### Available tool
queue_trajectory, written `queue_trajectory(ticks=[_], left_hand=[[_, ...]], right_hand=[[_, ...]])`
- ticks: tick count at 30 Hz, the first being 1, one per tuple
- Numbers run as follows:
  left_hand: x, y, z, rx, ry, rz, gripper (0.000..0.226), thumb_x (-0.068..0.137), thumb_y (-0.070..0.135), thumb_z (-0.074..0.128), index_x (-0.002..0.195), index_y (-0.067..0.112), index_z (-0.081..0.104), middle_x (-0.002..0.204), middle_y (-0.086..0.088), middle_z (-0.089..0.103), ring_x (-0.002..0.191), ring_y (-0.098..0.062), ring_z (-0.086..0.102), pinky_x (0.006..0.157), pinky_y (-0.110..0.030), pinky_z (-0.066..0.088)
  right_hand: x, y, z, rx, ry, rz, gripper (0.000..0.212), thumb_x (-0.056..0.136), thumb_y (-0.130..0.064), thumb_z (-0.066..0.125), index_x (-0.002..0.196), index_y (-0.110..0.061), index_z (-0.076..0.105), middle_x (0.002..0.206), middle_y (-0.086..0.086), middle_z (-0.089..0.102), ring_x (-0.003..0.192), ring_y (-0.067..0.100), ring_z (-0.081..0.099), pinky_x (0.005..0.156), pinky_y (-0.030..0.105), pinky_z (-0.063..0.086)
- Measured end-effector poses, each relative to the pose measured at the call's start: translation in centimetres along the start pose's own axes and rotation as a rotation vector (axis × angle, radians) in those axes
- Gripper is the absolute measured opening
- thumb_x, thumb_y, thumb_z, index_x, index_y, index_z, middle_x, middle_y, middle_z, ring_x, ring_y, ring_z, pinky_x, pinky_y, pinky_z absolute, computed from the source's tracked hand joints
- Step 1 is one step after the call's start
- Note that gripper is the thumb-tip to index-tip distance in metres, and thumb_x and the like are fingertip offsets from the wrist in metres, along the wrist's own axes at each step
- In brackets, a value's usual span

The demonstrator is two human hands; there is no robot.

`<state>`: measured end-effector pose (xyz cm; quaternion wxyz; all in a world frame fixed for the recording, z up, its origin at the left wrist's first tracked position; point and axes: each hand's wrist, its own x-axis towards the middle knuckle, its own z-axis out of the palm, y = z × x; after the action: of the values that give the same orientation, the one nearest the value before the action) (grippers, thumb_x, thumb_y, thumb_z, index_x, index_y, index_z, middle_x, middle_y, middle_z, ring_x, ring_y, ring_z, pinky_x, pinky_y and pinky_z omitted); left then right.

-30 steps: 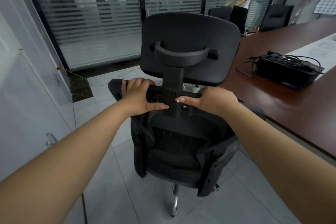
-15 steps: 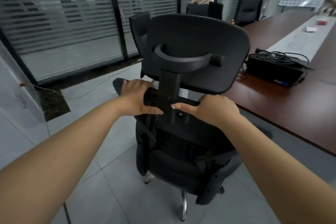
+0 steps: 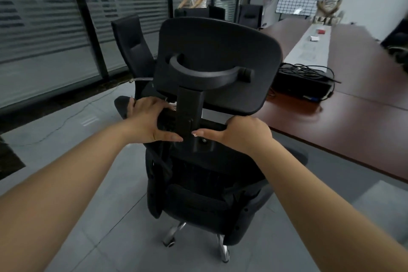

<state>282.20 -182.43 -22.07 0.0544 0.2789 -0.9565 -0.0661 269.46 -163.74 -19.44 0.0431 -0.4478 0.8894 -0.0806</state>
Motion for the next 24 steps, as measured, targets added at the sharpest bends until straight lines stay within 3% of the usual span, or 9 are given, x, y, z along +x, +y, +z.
queue_trajectory(ticks=[5,9,14,17,24], left_hand=[[1.8,-5.6,-1.1,-0.061,-0.044,0.115,0.121,0.028,0.088,0.033,0.132,0.027,0.04,0.138,-0.003,0.034,0.135,-0.024,0.02,0.115,-0.049,0.001],[3.4,-9.7,-1.7,-0.005,-0.105,0.241,0.134,0.019,0.103,0.025,0.128,0.028,0.045,0.132,-0.002,0.043,0.132,-0.026,0.029,0.112,-0.055,0.011],[3.5,-11.9,-2.1,-0.045,-0.127,0.393,0.131,0.021,0.102,0.03,0.124,0.023,0.048,0.128,-0.001,0.043,0.131,-0.025,0.029,0.113,-0.054,0.011],[3.0,-12.2,-2.7,-0.065,-0.13,0.444,0.122,0.026,0.087,0.041,0.124,0.016,0.049,0.128,-0.004,0.043,0.132,-0.027,0.029,0.115,-0.051,0.006],[1.4,-11.6,-3.1,-0.155,-0.176,0.503,0.117,0.027,0.081,0.039,0.129,0.023,0.043,0.137,0.001,0.032,0.138,-0.02,0.013,0.115,-0.047,-0.011]], right_hand=[[1.2,-5.7,1.1,-0.004,0.003,0.154,0.077,0.051,-0.091,0.036,0.047,-0.013,0.032,0.044,-0.003,0.037,0.043,0.012,0.041,0.045,0.024,0.033],[1.1,-10.3,2.0,0.035,0.013,0.274,0.077,0.054,-0.09,0.039,0.05,-0.013,0.033,0.047,-0.002,0.037,0.044,0.013,0.042,0.044,0.023,0.033],[-0.5,-13.8,2.8,0.061,-0.008,0.37,0.076,0.054,-0.09,0.04,0.052,-0.014,0.035,0.048,-0.003,0.038,0.045,0.014,0.043,0.044,0.024,0.031],[-1.9,-15.6,3.1,0.037,0.016,0.411,0.076,0.053,-0.091,0.039,0.054,-0.015,0.036,0.048,-0.002,0.04,0.046,0.014,0.044,0.043,0.023,0.031],[-3.6,-16.3,2.7,0.007,-0.002,0.474,0.08,0.047,-0.093,0.033,0.063,-0.016,0.05,0.055,-0.003,0.051,0.055,0.013,0.054,0.047,0.024,0.039]])
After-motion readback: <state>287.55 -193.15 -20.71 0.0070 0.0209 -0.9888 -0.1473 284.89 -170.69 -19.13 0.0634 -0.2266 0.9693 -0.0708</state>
